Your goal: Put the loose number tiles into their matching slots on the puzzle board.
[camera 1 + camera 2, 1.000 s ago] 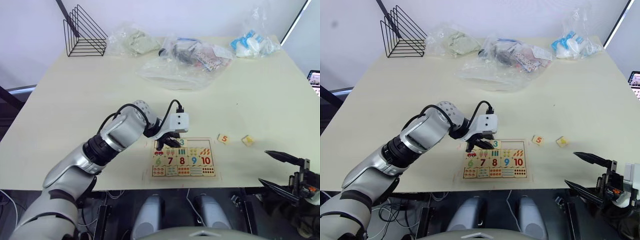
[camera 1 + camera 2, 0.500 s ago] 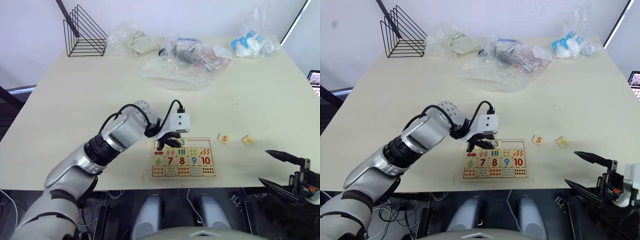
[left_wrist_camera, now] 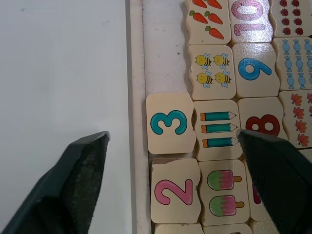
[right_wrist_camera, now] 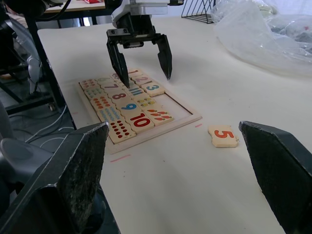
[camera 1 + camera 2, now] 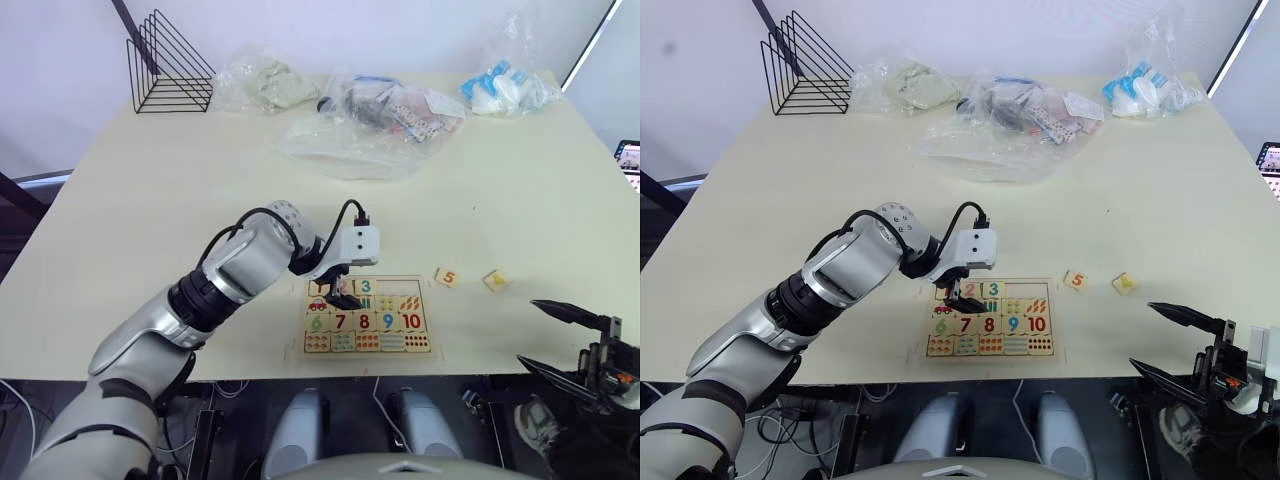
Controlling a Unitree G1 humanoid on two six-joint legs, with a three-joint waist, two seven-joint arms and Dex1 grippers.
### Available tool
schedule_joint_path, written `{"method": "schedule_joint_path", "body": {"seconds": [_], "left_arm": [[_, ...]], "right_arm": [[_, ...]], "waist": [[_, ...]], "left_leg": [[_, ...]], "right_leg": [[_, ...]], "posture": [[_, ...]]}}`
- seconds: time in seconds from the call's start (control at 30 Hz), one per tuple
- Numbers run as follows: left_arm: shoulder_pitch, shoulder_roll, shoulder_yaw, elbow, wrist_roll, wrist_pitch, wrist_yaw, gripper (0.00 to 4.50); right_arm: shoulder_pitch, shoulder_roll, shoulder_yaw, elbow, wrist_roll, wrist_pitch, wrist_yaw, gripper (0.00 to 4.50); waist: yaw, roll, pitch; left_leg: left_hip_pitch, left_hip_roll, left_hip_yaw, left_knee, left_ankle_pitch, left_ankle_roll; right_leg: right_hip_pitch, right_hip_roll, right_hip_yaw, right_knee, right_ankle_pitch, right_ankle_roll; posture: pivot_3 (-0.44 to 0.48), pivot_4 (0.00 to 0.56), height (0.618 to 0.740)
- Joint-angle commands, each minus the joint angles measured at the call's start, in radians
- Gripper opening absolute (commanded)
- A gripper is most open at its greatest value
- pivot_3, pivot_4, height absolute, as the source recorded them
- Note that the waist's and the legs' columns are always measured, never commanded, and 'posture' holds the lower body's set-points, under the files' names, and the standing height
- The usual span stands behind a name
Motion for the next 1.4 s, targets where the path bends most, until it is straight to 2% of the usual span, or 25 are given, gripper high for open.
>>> {"method": "schedule_joint_path", "body": {"seconds": [0.03, 0.23, 0.4, 0.43, 0.47, 0.7, 0.73, 1.03, 1.4], "left_arm": [[-0.042, -0.006, 0.057, 0.004, -0.034, 0.007, -0.013, 4.48], [-0.073, -0.032, 0.102, 0.114, -0.053, -0.07, -0.011, 4.48], [-0.078, -0.091, 0.156, 0.216, -0.072, -0.153, 0.015, 4.48], [-0.073, -0.102, 0.167, 0.229, -0.081, -0.167, 0.014, 3.95], [-0.071, -0.107, 0.169, 0.241, -0.083, -0.182, 0.012, 3.79], [-0.037, -0.138, 0.168, 0.301, -0.079, -0.308, -0.013, 0.32], [-0.032, -0.141, 0.165, 0.301, -0.079, -0.319, -0.02, 0.06], [0.011, -0.151, 0.14, 0.293, -0.066, -0.382, -0.081, 0.06], [0.05, -0.146, 0.125, 0.31, -0.028, -0.427, -0.078, 0.06]], "right_arm": [[0.001, 0.002, -0.021, -0.013, 0.009, -0.015, -0.002, 4.5], [0.0, 0.005, -0.02, -0.012, 0.007, -0.016, -0.006, 4.5], [0.0, 0.012, -0.019, -0.012, 0.003, -0.02, -0.015, 4.5], [-0.001, 0.013, -0.019, -0.012, 0.002, -0.021, -0.016, 4.5], [-0.002, 0.014, -0.019, -0.014, 0.001, -0.021, -0.018, 4.5], [0.004, 0.014, -0.024, -0.021, 0.0, -0.025, -0.029, 4.5], [0.005, 0.015, -0.025, -0.021, 0.0, -0.026, -0.031, 4.5], [0.019, 0.014, -0.027, -0.032, 0.003, -0.033, -0.044, 4.5], [0.032, 0.015, -0.026, -0.046, 0.006, -0.033, -0.053, 4.5]], "waist": [[0.0, 0.0, 0.0], [0.0, 0.0, 0.0], [0.001, 0.0, 0.0], [0.0, 0.0, 0.0], [0.0, 0.0, 0.0], [0.0, 0.0, 0.0], [0.0, 0.0, 0.0], [0.0, 0.0, 0.0], [0.0, 0.0, 0.0]], "left_leg": [[0.0, 0.0, 0.0, 0.0, 0.0, 0.0], [0.0, 0.0, 0.0, 0.0, 0.0, 0.0], [0.0, 0.0, 0.0, 0.001, 0.0, 0.0], [0.0, 0.0, 0.0, 0.001, 0.0, 0.0], [0.0, 0.0, 0.0, 0.0, 0.0, 0.0], [0.0, 0.0, 0.001, 0.0, 0.0, 0.0], [0.0, 0.0, 0.001, 0.0, 0.0, 0.0], [0.0, 0.0, 0.001, 0.0, 0.0, 0.0], [0.0, 0.0, 0.001, 0.0, 0.0, 0.0]], "right_leg": [[0.0, 0.0, 0.0, 0.0, 0.0, 0.0], [0.0, 0.0, 0.0, 0.0, 0.0, 0.0], [0.0, 0.0, 0.0, 0.0, 0.0, 0.0], [0.0, 0.0, 0.0, 0.0, 0.0, 0.0], [0.0, 0.0, 0.0, 0.0, 0.0, 0.0], [0.0, 0.0, 0.0, 0.0, 0.0, 0.0], [0.0, 0.0, 0.0, 0.0, 0.0, 0.0], [0.0, 0.0, 0.0, 0.0, 0.0, 0.0], [0.0, 0.0, 0.0, 0.001, 0.0, 0.0]], "posture": [[0.0, 0.15, 0.74], [0.0, 0.15, 0.74], [0.0, 0.15, 0.74], [0.0, 0.15, 0.74], [0.0, 0.15, 0.74], [0.0, 0.15, 0.74], [0.0, 0.15, 0.74], [0.0, 0.15, 0.74], [0.0, 0.15, 0.74]]}}
